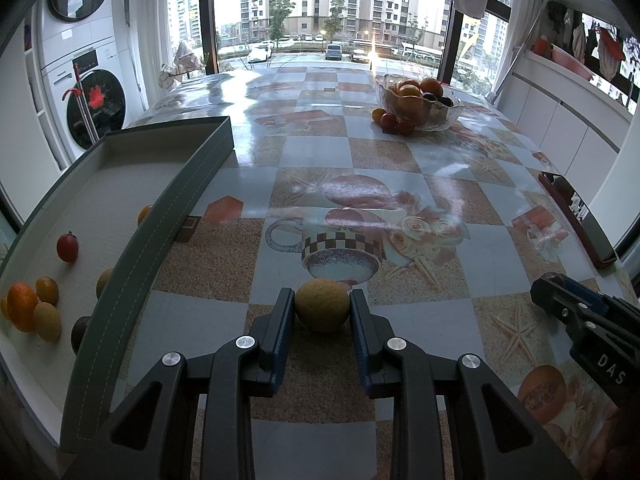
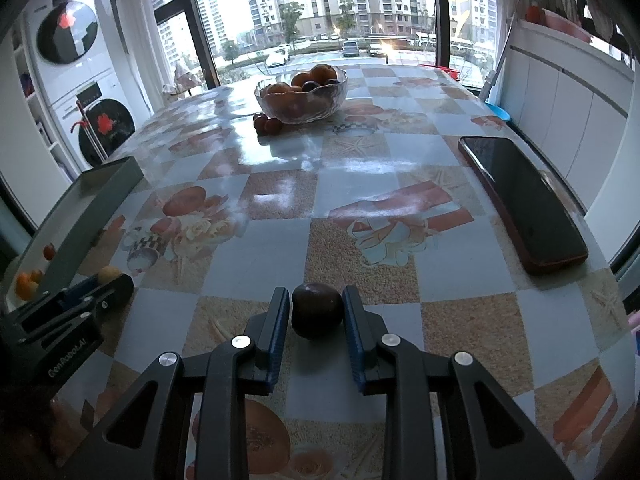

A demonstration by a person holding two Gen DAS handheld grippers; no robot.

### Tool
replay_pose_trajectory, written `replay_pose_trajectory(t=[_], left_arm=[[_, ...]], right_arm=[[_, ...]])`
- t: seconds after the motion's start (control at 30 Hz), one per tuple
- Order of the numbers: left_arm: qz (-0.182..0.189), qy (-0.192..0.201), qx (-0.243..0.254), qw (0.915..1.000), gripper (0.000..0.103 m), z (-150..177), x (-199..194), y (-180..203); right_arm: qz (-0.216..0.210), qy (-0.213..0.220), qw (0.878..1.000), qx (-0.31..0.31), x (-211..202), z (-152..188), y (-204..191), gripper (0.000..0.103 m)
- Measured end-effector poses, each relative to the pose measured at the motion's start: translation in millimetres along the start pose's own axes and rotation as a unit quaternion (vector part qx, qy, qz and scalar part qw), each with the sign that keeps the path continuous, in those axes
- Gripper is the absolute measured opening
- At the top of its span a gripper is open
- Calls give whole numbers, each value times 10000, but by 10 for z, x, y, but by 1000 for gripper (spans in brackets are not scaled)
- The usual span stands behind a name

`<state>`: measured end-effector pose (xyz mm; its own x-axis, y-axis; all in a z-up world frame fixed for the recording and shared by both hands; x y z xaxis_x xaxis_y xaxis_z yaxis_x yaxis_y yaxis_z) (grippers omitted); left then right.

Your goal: Organize fruits

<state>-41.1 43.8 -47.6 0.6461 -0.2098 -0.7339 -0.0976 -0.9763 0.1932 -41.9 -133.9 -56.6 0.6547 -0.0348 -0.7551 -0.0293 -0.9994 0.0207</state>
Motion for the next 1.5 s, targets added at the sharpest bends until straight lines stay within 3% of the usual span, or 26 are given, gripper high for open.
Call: replay_pose_trajectory(t=[0.1, 0.23, 0.53, 1.3, 1.5], left_arm=[[-1, 0, 0, 10000, 29, 0, 0, -1], [2, 0, -2, 10000, 29, 0, 0, -1], [6, 0, -5, 10000, 29, 1, -1, 1], [8, 1, 0, 10000, 29, 1, -4, 3], [15, 2, -3, 10000, 29, 2, -4, 9]], right_arm=[[42, 7, 10000, -26, -2, 1, -4, 32], [140, 26, 9999, -38, -13, 2, 2, 45], [230, -27, 9993, -295, 19, 11, -66, 54], [435, -31, 9984, -363, 33, 13, -62, 55], [67, 2, 10000, 40, 12, 0, 7, 56]])
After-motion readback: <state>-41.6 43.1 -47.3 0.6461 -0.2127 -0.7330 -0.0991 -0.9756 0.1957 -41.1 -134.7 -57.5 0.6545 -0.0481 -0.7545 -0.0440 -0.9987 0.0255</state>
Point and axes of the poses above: each gripper's, at about its wrist camera, not at the fingertips, and x roughly the way its jaws point, y to its right, z to its underside, the point moved 8 cm from there along x, roughly the way its jaws point, and after that the axes turned 11 degrees about z, right-handed, at the moved point
